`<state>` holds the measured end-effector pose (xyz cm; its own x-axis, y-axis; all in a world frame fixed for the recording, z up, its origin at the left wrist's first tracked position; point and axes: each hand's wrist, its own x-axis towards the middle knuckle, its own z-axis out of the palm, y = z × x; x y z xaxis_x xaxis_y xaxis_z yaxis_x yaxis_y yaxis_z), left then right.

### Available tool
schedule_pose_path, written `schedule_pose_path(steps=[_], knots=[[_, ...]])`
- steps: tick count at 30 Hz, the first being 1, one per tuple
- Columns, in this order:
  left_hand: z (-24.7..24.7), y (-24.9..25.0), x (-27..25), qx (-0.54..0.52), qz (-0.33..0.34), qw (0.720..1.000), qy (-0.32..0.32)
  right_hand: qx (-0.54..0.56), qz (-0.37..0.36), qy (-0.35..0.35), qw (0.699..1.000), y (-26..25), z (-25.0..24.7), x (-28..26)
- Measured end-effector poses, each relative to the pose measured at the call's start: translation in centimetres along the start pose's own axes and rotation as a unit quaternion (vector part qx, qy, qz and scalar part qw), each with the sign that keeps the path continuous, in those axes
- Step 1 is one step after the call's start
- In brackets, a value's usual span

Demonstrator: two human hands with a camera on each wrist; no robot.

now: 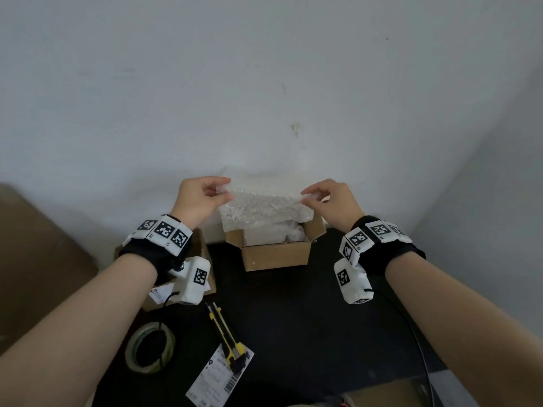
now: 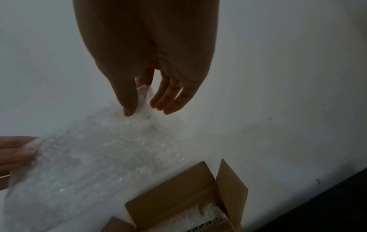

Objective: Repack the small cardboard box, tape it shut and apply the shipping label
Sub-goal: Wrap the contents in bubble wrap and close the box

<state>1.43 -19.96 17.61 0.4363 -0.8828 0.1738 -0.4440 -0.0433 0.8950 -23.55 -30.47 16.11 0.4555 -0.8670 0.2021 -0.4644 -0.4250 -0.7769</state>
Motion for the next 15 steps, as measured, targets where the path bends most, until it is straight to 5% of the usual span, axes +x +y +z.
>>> schedule_pose_path(steps=[8, 15], knots=[[-1.0, 0.1, -0.2, 0.073, 0.041, 0.996, -0.007, 0.048, 0.026, 0.007, 0.998, -1.6, -0.5, 0.4], [0.5, -0.2, 0.1, -0.044, -0.09, 0.987, -0.123, 0.126, 0.087, 0.066, 0.986, -0.9, -0.3, 1.3]])
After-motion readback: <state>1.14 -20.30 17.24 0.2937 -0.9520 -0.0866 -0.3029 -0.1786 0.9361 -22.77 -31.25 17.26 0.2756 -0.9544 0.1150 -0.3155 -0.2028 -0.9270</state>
